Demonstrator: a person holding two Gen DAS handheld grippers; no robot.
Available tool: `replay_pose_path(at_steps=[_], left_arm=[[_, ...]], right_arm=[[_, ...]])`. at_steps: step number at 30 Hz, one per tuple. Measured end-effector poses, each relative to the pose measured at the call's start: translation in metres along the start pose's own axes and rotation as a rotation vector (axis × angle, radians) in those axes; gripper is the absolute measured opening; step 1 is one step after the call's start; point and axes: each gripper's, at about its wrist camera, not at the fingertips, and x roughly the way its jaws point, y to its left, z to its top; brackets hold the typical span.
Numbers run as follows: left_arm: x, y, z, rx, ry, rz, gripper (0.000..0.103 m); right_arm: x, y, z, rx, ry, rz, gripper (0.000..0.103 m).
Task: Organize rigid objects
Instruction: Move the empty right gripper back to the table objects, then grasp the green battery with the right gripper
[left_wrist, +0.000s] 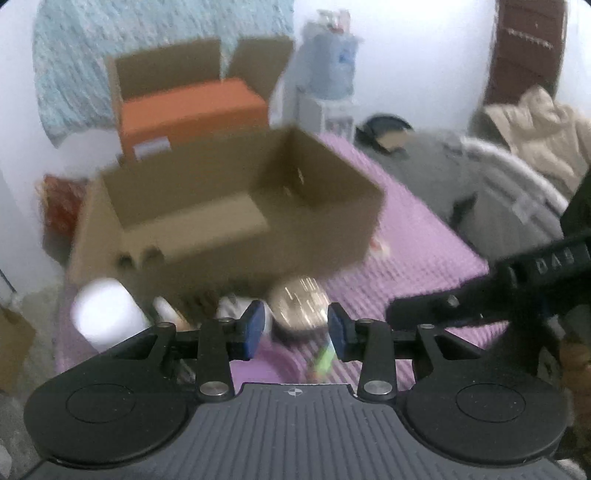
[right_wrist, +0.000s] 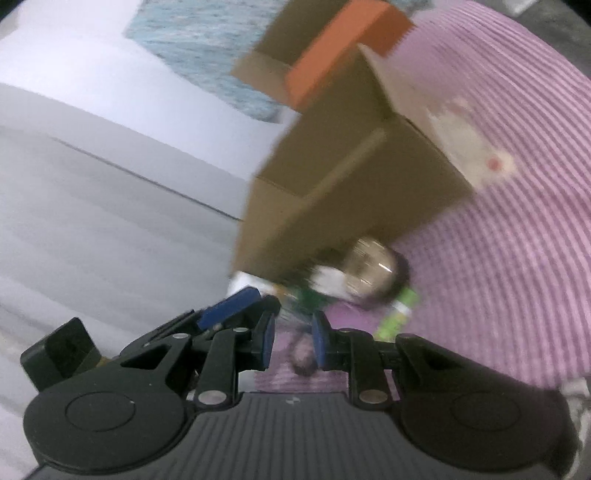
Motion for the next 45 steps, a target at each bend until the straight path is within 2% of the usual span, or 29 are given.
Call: replay_pose_path(at_steps=[4,10,19,23,26,30,45], left_arm=[[0.025,-0.022,-0.021,0.05,0.038,0.021,0.027],[0.05,-0.033,-0.032,0.102,0.082,0.011,0.021],[0.075,-0.042,-0.027,0.148,0.155,0.04,0.018],[0.085,-0.045,-0.023,0.15,0.188,0.026,0.018],[0.088,-0.048,-0.02,0.154,0.188,0.015,0.018],[0.088,-0.051,-0.019,0.126,0.197,-0.047,0.018],[0.085,-0.044,-0.022,0.083,0.169,-0.027,0.019]], right_arm=[[0.007,-0.021,-0.007,0.059,-0.008,-0.073,0.024],[0.022,-0.034,-0.004,0.062,-0.015,-0.152,0.024],[0.065,-0.04,0.009,0.048,0.02,-0.229,0.024],[0.078,-0.041,0.009,0.042,0.026,-0.239,0.024],[0.08,-0.044,0.009,0.044,0.024,-0.242,0.024],[0.076,-0.048,0.011,0.044,0.018,-0.248,0.024],[0.095,-0.044,0.008,-0.032,0.021,-0.284,0.021]])
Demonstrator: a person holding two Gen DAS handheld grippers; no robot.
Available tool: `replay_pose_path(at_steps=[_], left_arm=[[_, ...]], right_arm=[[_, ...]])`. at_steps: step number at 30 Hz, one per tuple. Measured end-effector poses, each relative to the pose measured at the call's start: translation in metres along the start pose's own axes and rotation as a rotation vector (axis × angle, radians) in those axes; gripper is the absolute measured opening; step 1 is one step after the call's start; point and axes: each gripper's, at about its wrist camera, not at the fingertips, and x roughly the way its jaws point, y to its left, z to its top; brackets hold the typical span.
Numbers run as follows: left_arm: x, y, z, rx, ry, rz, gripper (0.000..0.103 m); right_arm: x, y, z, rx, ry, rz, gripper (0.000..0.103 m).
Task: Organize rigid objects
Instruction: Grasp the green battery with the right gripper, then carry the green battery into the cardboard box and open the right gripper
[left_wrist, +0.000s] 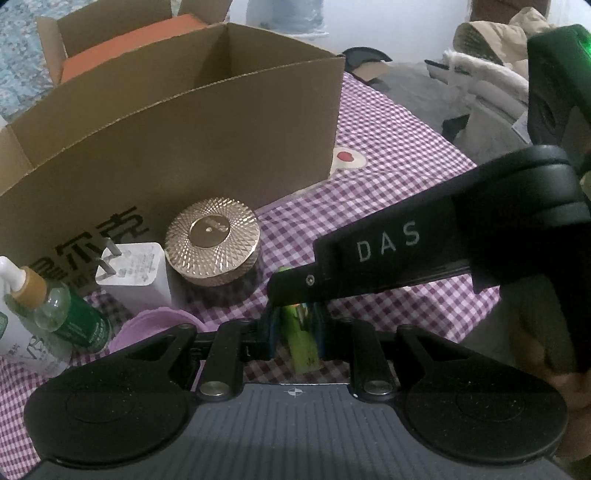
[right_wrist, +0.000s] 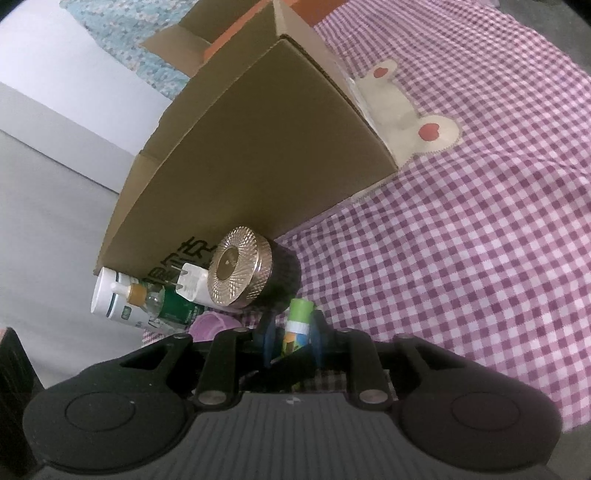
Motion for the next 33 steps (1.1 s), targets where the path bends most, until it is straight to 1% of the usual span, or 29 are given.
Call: replay_pose_path(at_steps=[5,8,16,22,26,29,33], left_arm=[[-0.003,0.002,0.0,-0.004,-0.001,0.003,0.017],[-0.009,0.003,-0.001,-0.005,-0.011,-0.004,0.016],[-0.04,0.001,-0.001,0.009,-0.083,-0.009,0.016],[-0.081,0.0,0.0,0.019,-0.177,0.006,0.016],[-0.107,0.007,0.006,0.008,-0.241,0.028,0.016],[-0.126,0.02,0.015,-0.007,-0.285,0.057,0.016],[-0.138,0.037,0.033,-0.026,-0.316,0.092,0.016]], right_arm=[[0.006,-0.001,-0.003,0.006,-0.013,0.008,0.02],[-0.001,-0.003,-0.006,0.027,-0.019,0.013,0.018],[-0.038,0.008,-0.009,0.016,-0.074,0.023,0.018],[-0.074,0.035,-0.012,-0.046,-0.144,0.043,0.018],[-0.089,0.061,-0.003,-0.119,-0.183,0.067,0.018],[-0.092,0.083,0.008,-0.179,-0.199,0.096,0.018],[-0.087,0.11,0.028,-0.241,-0.198,0.136,0.018]])
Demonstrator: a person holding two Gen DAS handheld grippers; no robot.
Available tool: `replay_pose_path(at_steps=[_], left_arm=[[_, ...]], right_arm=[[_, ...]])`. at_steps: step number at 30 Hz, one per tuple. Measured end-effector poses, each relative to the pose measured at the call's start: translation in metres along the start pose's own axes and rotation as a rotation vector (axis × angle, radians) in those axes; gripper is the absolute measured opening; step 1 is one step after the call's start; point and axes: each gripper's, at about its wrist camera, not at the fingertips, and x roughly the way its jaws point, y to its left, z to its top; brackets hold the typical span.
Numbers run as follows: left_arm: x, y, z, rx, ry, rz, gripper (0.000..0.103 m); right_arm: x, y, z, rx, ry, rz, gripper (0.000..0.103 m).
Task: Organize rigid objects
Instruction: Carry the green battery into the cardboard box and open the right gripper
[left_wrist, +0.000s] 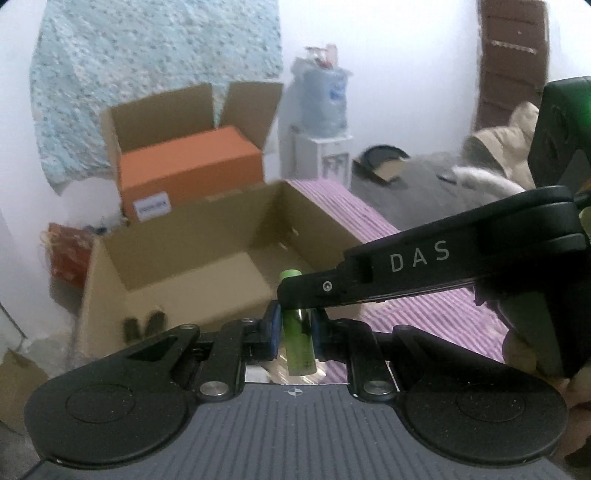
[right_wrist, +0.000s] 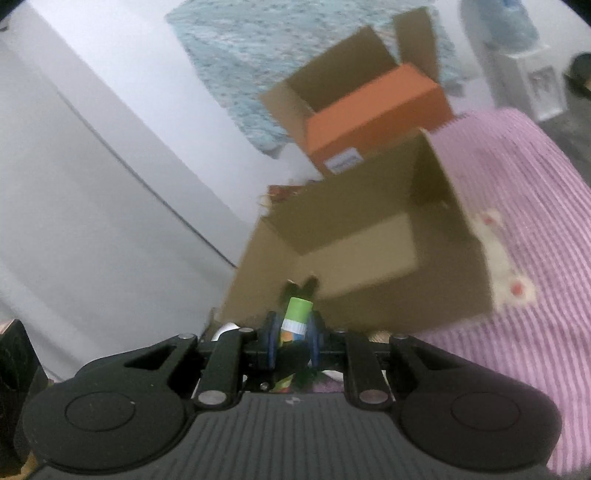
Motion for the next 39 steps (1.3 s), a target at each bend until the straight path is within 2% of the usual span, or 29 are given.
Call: replay_pose_path(at_steps=[3,7,13,18,23,28,39], left_arm=[[0.007,0.016,0.019,-0.012,0.004,0.027,0.016],[0.028,0.046,0.045,-0.047,0.055,0.053,0.016],[0.081,0.103,0.068,-0.128,0.213,0.061,0.016],[0.127,0.134,0.069,-0.171,0.339,0.085,0.016],[0.155,0.147,0.062,-0.181,0.395,0.147,0.016],[0.155,0.152,0.056,-0.217,0.408,0.142,0.017],[0.123,0.146,0.066,-0.223,0.343,0.126,0.019]], right_arm=[[0.019,0.012,0.025,-0.028,0.023,0.032,0.018],[0.057,0.018,0.062,-0.044,0.09,0.072,0.018],[0.131,0.01,0.104,0.002,0.209,0.094,0.018],[0.194,-0.005,0.119,0.051,0.307,0.062,0.019],[0.237,-0.017,0.115,0.089,0.352,0.05,0.02],[0.252,-0.027,0.112,0.15,0.372,0.051,0.021],[0.211,-0.033,0.12,0.148,0.303,0.072,0.021]])
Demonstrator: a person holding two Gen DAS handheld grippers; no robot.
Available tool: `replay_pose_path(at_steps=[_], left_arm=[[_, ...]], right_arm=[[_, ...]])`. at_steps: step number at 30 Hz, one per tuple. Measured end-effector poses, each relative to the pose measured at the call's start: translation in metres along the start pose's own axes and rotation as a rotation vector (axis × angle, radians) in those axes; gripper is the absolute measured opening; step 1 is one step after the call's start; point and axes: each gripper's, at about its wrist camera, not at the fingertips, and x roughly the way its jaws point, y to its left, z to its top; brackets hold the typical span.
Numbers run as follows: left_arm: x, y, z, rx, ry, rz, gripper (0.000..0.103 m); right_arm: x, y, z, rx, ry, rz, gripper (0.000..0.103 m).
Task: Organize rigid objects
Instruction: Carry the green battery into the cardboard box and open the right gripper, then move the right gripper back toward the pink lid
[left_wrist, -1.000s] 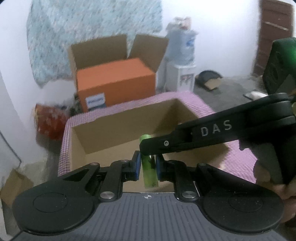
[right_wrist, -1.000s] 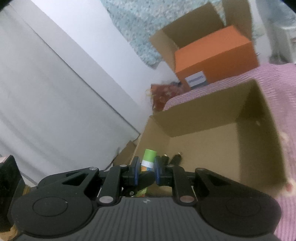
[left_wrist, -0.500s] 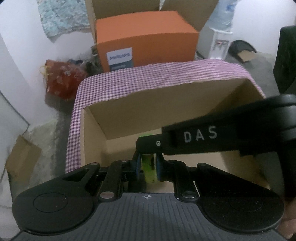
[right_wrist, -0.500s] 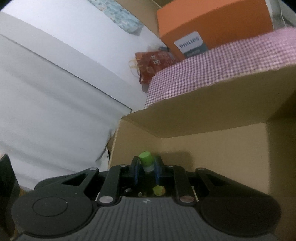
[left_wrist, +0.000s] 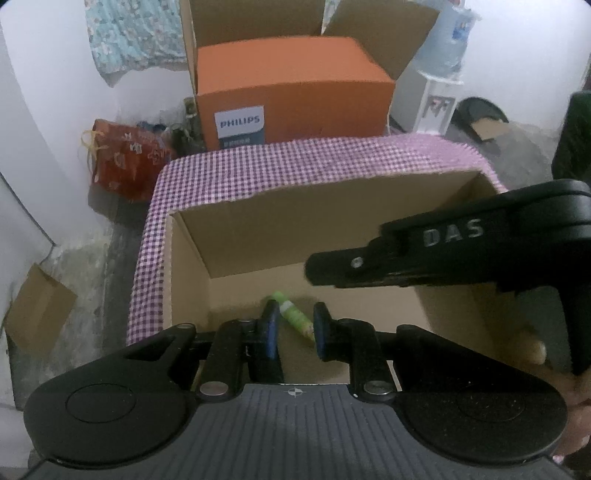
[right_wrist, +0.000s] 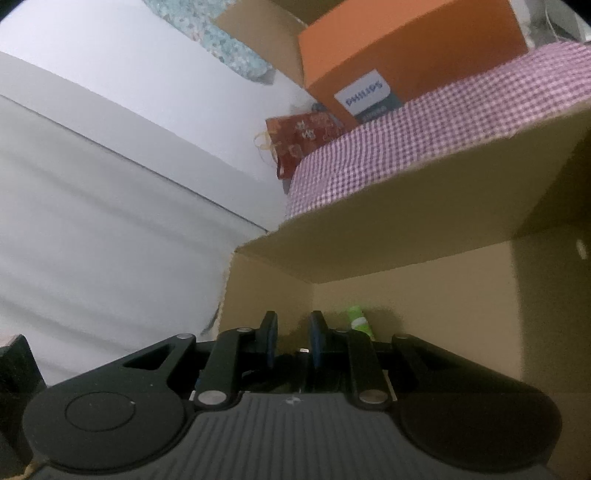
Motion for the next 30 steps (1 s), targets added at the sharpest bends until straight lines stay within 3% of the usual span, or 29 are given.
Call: replay_pose_path(at_steps=[9,16,22,30], left_arm=[[-0.073,-0.001,-0.03,0.006,-0.144,-0.062,0.026],[-0.121,0.004,-0.094,-0.025,-0.222,-0.108,0.038],[-0.103,-0.007,-0.153,-0.018,-0.171,-0.1,0.042],[-0.043,-0.054,-0.205,0.13,-0.023,-0.131,0.043]], right_arm=[[-0.091,0.008,-0.04,-0.036,-0.097,0.079,0.021],[-0.169,-0.005,-0.117,-0.06,-0.179,0.18,0.023],[-0.178,-0.03,-0.182,-0.014,-0.183,0.117,0.024],[-0.127,-0.042,-0.231,-0.018,-0.095,-0.064,0.024]])
